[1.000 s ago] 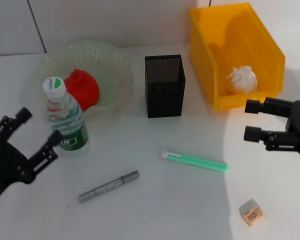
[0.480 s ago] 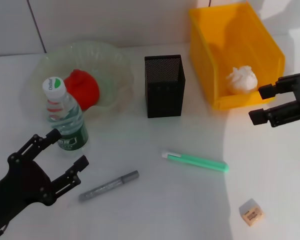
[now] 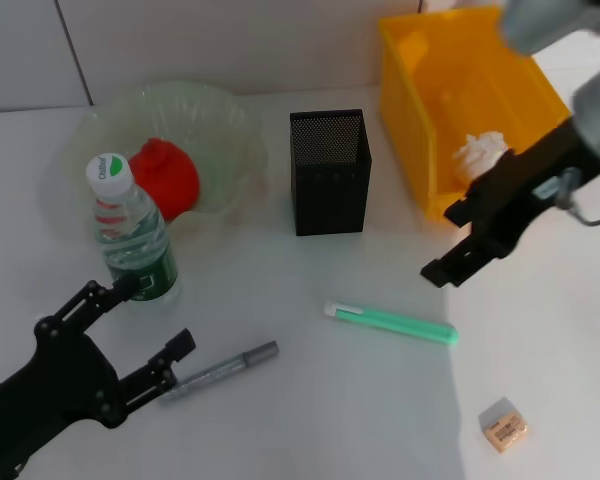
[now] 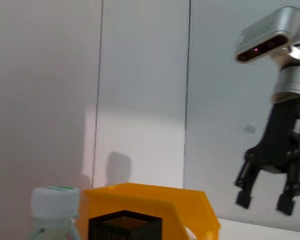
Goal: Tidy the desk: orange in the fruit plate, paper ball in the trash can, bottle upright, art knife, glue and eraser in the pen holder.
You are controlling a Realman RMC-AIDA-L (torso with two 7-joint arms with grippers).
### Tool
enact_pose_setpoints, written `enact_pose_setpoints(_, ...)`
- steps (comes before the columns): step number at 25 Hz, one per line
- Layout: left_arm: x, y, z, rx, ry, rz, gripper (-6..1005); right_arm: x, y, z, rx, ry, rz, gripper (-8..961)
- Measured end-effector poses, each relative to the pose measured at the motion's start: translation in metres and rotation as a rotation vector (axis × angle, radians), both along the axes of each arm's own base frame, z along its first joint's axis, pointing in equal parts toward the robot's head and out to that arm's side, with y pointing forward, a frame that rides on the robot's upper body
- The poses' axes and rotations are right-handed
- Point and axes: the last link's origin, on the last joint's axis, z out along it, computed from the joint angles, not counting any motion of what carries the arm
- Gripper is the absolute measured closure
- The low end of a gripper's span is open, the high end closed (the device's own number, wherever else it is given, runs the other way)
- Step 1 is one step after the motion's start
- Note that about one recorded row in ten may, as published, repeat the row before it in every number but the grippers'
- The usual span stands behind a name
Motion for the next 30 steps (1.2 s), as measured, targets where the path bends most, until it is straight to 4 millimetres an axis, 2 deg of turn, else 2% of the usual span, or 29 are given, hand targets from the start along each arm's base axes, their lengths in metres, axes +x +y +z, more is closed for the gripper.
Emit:
enact_pose_setpoints(6,0.002,-0.002,-0.005,-0.039,0.014,-0.027,170,-0.017,0.019,-0.042,-0.051,-0.086,0.035,130)
enact_pose_setpoints(12,0.002,0.000,-0.006,-0.040,0.020,-0.023,170,-0.018,0.027,-0.075,-0.121,-0.142,0.068,131)
enact_pose_setpoints(18,0.004,0.001,-0.006,-0.048,0.012,-0.023,171,-0.017,0.029,-0.086,-0.144,-0.177,0.152,146)
enact_pose_setpoints(30,0.004,0.001,-0.008,-0.054,0.012,-0.024,171,0.003,0.037,-0.112,-0.170,-0.204,0.092,179)
